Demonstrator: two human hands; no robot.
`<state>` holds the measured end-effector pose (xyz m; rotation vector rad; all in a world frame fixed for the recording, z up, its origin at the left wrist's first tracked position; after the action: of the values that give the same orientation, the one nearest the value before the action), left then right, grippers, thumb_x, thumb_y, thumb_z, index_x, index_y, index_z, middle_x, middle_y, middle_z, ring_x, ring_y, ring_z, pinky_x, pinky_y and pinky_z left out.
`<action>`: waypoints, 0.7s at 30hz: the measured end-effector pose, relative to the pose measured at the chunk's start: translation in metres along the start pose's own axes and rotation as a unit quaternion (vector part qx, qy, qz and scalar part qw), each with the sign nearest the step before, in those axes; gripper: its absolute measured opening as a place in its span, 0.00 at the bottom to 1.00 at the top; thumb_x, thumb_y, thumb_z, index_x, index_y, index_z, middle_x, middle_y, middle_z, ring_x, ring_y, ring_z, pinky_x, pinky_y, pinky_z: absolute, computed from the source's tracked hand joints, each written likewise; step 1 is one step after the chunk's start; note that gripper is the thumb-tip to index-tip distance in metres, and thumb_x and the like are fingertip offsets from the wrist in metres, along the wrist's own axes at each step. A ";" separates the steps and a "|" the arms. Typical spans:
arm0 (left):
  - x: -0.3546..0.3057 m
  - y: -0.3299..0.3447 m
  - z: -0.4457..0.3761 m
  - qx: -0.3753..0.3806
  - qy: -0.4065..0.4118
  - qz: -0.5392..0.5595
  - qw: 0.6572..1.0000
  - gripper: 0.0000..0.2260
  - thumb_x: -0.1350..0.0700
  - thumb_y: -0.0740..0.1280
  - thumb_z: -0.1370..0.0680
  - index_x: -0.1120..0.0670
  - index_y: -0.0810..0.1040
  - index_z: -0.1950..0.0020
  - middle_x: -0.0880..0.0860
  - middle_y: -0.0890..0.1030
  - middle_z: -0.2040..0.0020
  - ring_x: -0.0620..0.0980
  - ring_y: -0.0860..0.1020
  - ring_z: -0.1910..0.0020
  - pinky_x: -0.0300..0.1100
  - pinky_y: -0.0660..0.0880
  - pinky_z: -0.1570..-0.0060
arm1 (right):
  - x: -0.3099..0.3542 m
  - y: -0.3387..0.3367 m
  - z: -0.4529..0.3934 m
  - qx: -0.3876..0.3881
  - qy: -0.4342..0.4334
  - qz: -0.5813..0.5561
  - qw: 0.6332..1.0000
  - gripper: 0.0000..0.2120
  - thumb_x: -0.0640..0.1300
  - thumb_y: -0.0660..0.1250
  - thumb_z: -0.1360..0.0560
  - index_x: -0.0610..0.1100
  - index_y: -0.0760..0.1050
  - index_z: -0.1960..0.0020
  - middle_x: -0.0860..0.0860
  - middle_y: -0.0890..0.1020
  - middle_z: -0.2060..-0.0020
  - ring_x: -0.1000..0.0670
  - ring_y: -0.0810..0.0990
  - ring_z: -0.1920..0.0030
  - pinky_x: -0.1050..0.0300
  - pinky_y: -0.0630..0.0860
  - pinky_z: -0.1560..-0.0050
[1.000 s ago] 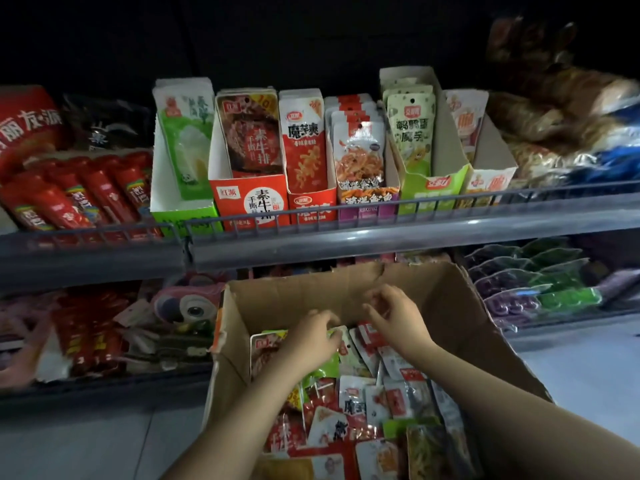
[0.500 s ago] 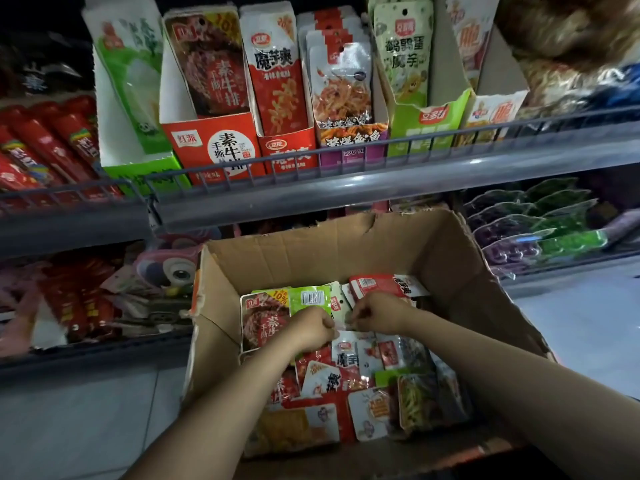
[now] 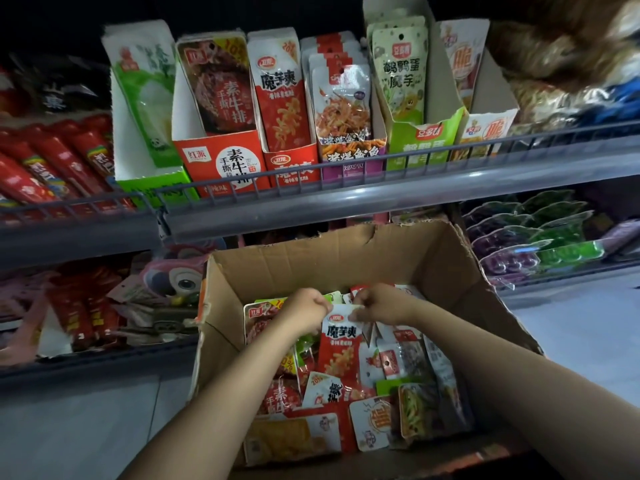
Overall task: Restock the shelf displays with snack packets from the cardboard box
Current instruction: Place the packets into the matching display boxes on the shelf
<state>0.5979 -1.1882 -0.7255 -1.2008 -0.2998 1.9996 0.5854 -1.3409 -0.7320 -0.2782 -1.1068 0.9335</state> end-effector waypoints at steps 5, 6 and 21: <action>-0.027 -0.041 0.018 -0.077 0.059 0.099 0.990 0.06 0.55 0.64 0.21 0.53 0.77 0.57 0.53 0.82 0.54 0.50 0.79 0.59 0.40 0.74 0.66 | 0.030 -0.032 0.020 -0.071 -0.024 -0.186 0.980 0.09 0.48 0.70 0.26 0.45 0.76 0.61 0.49 0.84 0.64 0.52 0.81 0.65 0.61 0.77 0.62; -0.033 -0.047 0.023 -0.091 0.075 0.124 0.985 0.05 0.55 0.64 0.21 0.53 0.77 0.56 0.53 0.82 0.54 0.50 0.79 0.58 0.38 0.72 0.69 | 0.034 -0.038 0.023 -0.089 -0.026 -0.219 0.971 0.09 0.48 0.70 0.26 0.44 0.76 0.62 0.51 0.84 0.66 0.53 0.82 0.67 0.62 0.76 0.64; -0.086 -0.132 0.089 -0.440 0.357 -0.080 0.820 0.17 0.48 0.57 0.21 0.54 0.79 0.40 0.50 0.78 0.43 0.49 0.73 0.42 0.43 0.69 0.44 | 0.118 -0.125 0.061 -0.260 -0.133 -0.242 0.925 0.12 0.47 0.67 0.24 0.42 0.74 0.63 0.51 0.75 0.75 0.55 0.72 0.76 0.66 0.68 0.75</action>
<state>0.6110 -1.1448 -0.5503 -2.2949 -0.9499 1.0903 0.6114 -1.3415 -0.5516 -0.2936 -1.5816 0.2245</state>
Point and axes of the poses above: each hand's wrist, its own z-axis away from the middle knuckle, its own y-axis out of the palm, x = y × z, the point moved 5 cm from there along -z, towards the middle knuckle
